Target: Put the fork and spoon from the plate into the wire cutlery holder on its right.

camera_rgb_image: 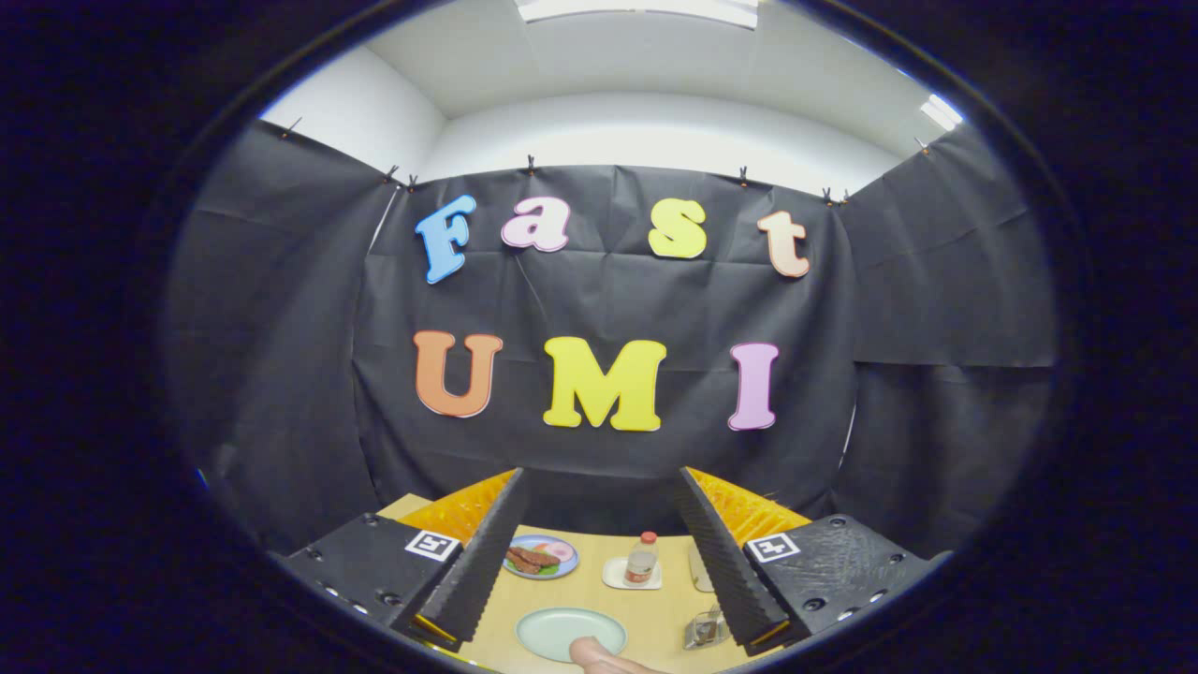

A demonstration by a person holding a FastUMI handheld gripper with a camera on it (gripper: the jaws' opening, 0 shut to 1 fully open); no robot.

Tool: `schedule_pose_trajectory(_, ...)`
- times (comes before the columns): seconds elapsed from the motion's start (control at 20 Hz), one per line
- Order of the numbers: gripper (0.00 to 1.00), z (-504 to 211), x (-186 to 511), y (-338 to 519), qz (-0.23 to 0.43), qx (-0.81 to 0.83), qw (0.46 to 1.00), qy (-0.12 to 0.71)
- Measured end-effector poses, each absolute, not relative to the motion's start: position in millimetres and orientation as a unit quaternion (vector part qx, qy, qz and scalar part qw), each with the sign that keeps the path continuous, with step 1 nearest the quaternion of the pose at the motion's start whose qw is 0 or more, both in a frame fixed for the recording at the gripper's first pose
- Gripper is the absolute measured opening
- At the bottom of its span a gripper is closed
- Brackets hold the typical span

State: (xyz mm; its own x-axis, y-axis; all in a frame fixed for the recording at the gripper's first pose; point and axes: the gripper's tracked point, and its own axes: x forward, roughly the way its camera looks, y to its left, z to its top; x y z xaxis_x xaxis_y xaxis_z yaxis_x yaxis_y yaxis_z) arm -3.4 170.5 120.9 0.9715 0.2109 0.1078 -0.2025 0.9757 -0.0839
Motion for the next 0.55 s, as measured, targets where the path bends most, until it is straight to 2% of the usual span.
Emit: schedule_pose_trajectory(0.55,0.95,112.5,-11.1,164.9,0.08,-0.023,0.996,-0.042)
